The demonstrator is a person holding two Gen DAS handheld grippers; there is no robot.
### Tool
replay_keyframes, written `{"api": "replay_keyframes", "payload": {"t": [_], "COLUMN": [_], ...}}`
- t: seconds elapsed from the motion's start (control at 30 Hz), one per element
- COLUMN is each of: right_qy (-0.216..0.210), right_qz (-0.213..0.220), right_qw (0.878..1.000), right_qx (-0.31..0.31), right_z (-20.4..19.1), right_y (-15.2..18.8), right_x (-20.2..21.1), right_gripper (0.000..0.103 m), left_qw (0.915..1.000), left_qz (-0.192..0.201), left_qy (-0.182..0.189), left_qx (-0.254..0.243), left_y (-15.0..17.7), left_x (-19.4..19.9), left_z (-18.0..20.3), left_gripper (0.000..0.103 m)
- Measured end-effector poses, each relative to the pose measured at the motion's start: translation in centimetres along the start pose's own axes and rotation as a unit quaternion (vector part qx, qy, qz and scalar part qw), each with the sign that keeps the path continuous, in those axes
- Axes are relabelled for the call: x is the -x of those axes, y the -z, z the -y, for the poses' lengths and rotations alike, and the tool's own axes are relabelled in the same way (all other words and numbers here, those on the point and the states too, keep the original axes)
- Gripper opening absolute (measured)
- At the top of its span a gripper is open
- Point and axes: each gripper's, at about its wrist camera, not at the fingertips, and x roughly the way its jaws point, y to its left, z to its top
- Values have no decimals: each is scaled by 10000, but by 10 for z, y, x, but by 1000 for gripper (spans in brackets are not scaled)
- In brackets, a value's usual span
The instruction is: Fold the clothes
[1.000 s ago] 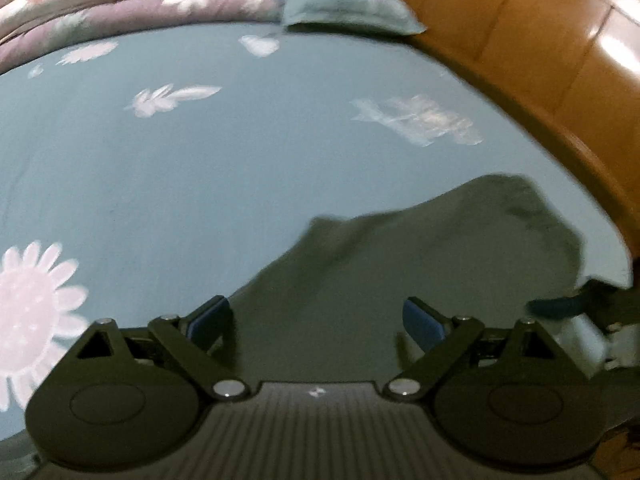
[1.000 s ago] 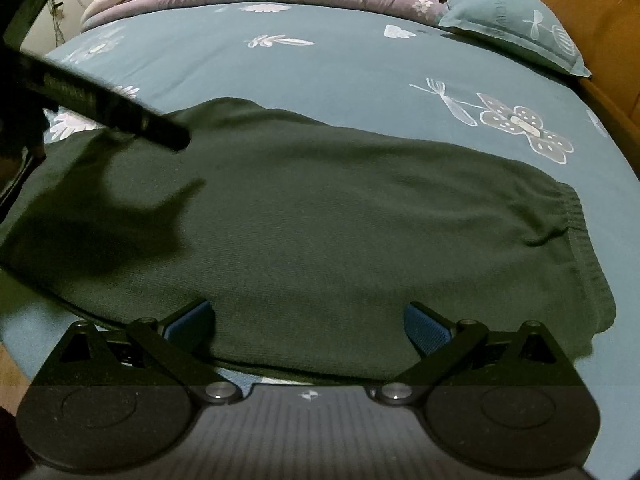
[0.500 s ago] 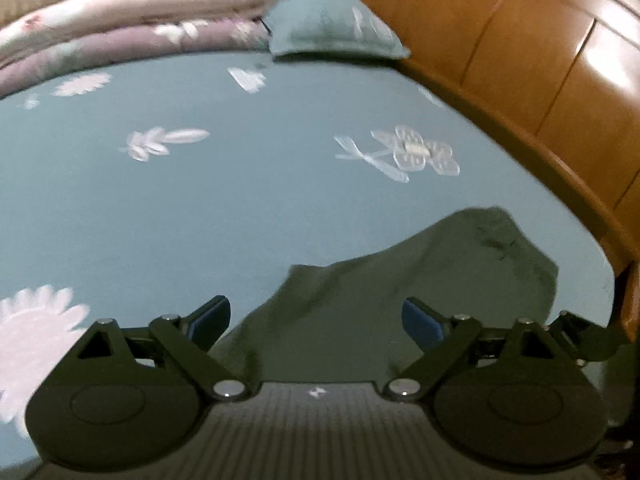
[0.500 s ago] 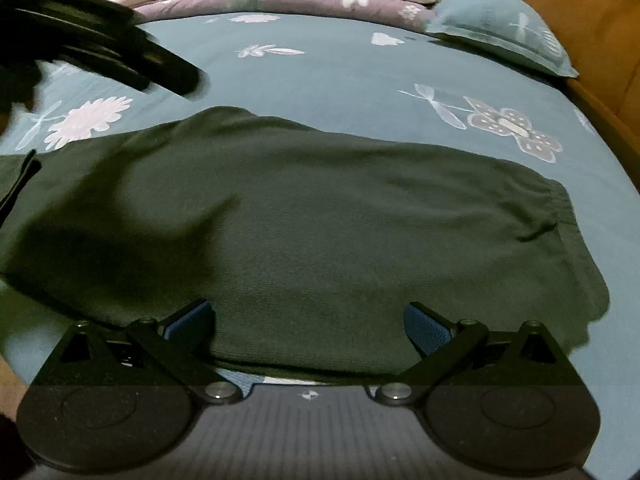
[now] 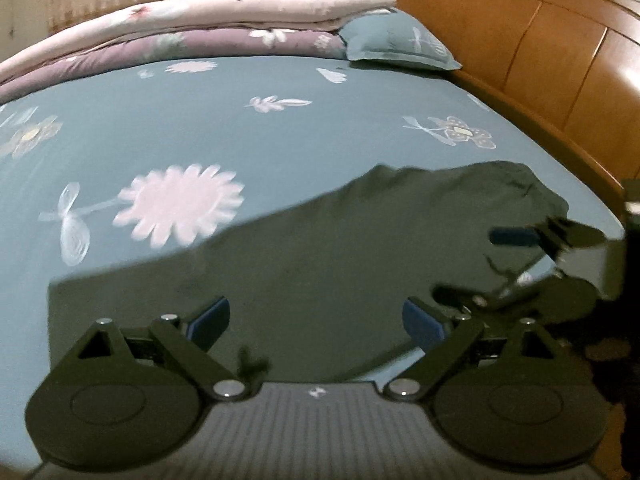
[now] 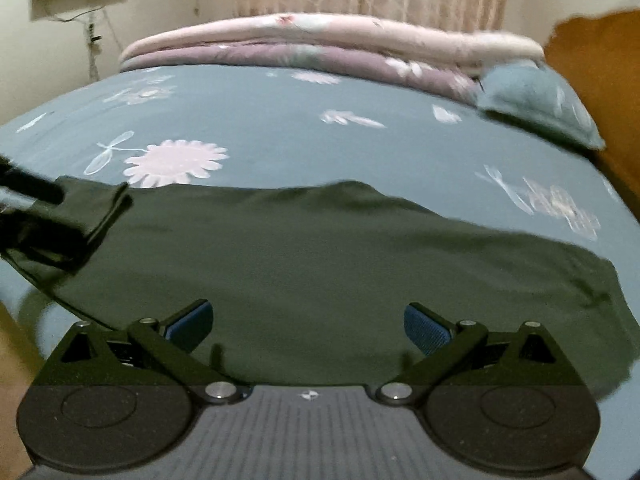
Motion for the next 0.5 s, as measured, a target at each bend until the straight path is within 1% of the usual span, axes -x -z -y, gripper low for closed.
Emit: {"api": "replay_keyframes", "payload": {"t": [0.03,0.1,0.17,0.23,0.33,0.37,0.5], "right_qy": [30,206,262,300,283,218,85], "right_qz": [28,-93,116,135,261,360,568], "right_qw": [10000,9997,9995,9994,9992,9991,9978], "right_qx": [66,101,-96,-131,-94,-24,315], "right_z": [-8,-18,-18,-18,-25,-31,-58], "right_y": [2,13,22,26,24,21,4], "right_x": [-5,-15,-10,-5,8,11,8], "right_gripper": [103,103,103,103,103,103,103], "left_qw": [10000,9999,9998,9996,9992,9991,9983], "left_qz": [29,76,119,163,300,339,429], "left_qy": [-23,-50,-71,-93,-116,-143,-273], "left_qx": [37,92,141,190,220,224,277], "left_y": [10,27,42,57,70,73,80], "left_x": [4,10,15,21,31,35,50], "left_z": [-3,-5,-6,-7,-8,-8,-14], "left_gripper": [93,93,93,93,93,93,93]}}
